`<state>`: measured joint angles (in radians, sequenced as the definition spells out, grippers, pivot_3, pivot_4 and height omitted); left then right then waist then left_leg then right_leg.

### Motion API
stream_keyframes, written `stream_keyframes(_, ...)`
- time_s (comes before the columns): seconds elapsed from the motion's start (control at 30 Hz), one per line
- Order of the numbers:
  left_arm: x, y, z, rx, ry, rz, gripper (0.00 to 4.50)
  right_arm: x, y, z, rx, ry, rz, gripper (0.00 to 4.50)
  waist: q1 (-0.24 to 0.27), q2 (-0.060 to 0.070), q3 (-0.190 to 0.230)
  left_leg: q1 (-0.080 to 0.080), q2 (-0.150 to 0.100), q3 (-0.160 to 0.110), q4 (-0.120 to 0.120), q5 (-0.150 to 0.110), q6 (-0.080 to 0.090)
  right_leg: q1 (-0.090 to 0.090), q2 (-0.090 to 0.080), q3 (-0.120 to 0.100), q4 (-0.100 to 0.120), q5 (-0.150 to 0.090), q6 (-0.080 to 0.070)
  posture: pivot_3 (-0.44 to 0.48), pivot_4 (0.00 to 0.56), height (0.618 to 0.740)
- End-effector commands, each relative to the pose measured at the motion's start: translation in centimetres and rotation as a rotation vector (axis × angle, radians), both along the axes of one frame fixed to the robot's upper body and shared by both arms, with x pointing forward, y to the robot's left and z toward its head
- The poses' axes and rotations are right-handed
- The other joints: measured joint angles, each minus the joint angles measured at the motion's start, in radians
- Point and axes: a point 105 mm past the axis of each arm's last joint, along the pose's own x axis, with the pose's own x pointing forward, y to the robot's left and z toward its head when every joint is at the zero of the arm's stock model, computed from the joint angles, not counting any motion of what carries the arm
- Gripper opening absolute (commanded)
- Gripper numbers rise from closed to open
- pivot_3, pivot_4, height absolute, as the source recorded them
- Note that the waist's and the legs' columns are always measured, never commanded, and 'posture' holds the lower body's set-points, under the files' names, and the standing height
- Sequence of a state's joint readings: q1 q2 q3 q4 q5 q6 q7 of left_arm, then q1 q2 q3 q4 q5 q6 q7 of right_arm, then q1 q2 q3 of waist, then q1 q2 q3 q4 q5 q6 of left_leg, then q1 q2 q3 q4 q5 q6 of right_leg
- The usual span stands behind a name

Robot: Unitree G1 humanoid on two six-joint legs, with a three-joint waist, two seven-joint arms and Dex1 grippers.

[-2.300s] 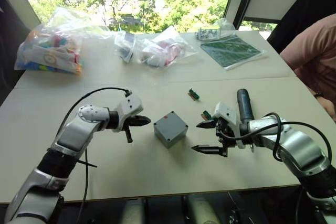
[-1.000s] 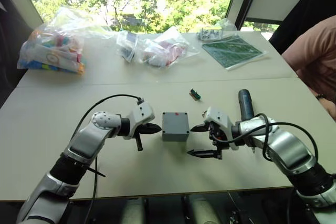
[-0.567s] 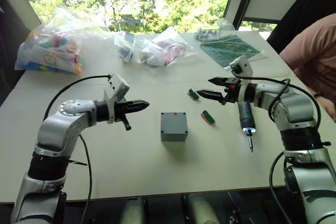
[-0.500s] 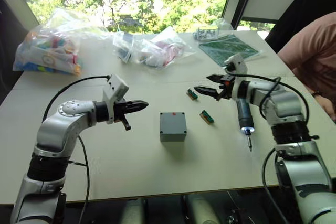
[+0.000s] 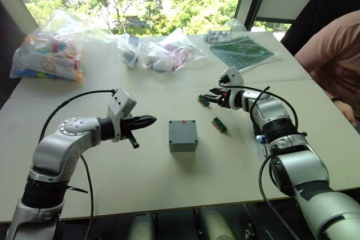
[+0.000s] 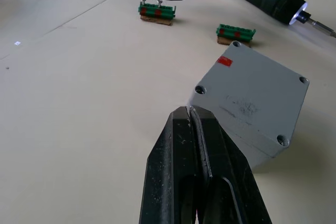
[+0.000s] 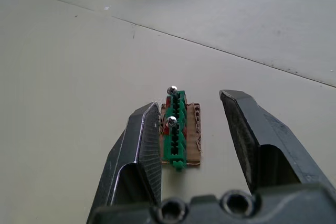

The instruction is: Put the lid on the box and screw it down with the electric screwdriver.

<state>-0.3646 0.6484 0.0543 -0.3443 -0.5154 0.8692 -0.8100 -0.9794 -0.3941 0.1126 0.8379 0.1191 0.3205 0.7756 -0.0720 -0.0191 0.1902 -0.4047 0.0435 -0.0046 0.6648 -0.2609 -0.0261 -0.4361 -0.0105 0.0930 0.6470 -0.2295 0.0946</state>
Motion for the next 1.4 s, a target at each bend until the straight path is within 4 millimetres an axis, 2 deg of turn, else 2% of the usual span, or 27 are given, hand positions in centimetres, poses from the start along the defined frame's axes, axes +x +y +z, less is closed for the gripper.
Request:
stream_keyframes(0.03,-0.3,-0.3,1.1,-0.006,-0.043,-0.013,0.00,0.2,0.4,1.2,-0.007,-0.045,0.020,2.14,0.000,0.000,0.000,0.000,0.000,0.000,0.000,0.000,0.000,0.000,0.000,0.000,0.000,0.000,0.000,0.000,0.150,0.740)
stream_keyframes(0.8,-0.3,-0.6,0.7,0.004,-0.033,-0.031,0.00,0.0,0.3,-0.1,-0.015,-0.007,0.003,2.14,0.000,0.000,0.000,0.000,0.000,0.000,0.000,0.000,0.000,0.000,0.000,0.000,0.000,0.000,0.000,0.000,0.150,0.740)
stream_keyframes(0.87,-0.3,-0.6,0.7,0.006,-0.033,-0.031,0.00,0.0,0.3,-0.1,-0.015,-0.008,0.002,1.63,0.000,0.000,0.000,0.000,0.000,0.000,0.000,0.000,0.000,0.000,0.000,0.000,0.000,0.000,0.000,0.000,0.150,0.740)
stream_keyframes(0.9,-0.3,-0.6,0.7,0.006,-0.033,-0.031,0.00,0.1,0.3,-0.2,-0.014,-0.008,0.000,1.56,0.000,0.000,0.000,0.000,0.000,0.000,0.000,0.000,0.000,0.000,0.000,0.000,0.000,0.000,0.000,0.000,0.150,0.740)
stream_keyframes(0.97,-0.3,-0.5,0.7,0.008,-0.032,-0.032,0.00,0.1,0.4,-0.3,-0.015,-0.006,-0.002,0.59,0.000,0.000,0.000,0.000,0.000,0.000,0.000,0.000,0.000,0.000,0.000,0.000,0.000,0.000,0.000,0.000,0.150,0.740)
stream_keyframes(1.03,-0.3,-0.5,0.6,0.010,-0.031,-0.032,0.00,0.1,0.4,-0.3,-0.012,-0.007,-0.009,0.01,0.000,0.000,0.000,0.000,0.000,0.000,0.000,0.000,0.000,0.000,0.000,0.000,0.000,0.000,0.000,0.000,0.150,0.740)
stream_keyframes(1.27,-0.5,-0.5,0.5,0.015,-0.027,-0.033,0.00,0.1,0.3,-0.2,-0.005,-0.006,-0.012,0.01,0.000,0.000,0.000,0.000,0.000,0.000,0.000,0.000,0.000,0.000,0.000,0.000,0.000,0.000,0.000,0.000,0.150,0.740)
stream_keyframes(1.4,-0.5,-0.4,0.4,0.015,-0.026,-0.036,0.00,0.1,0.2,1.1,0.021,-0.044,-0.011,0.01,0.000,0.000,0.000,0.000,0.000,0.000,0.000,0.000,0.000,0.000,0.000,0.000,0.000,0.000,0.000,0.000,0.150,0.740)
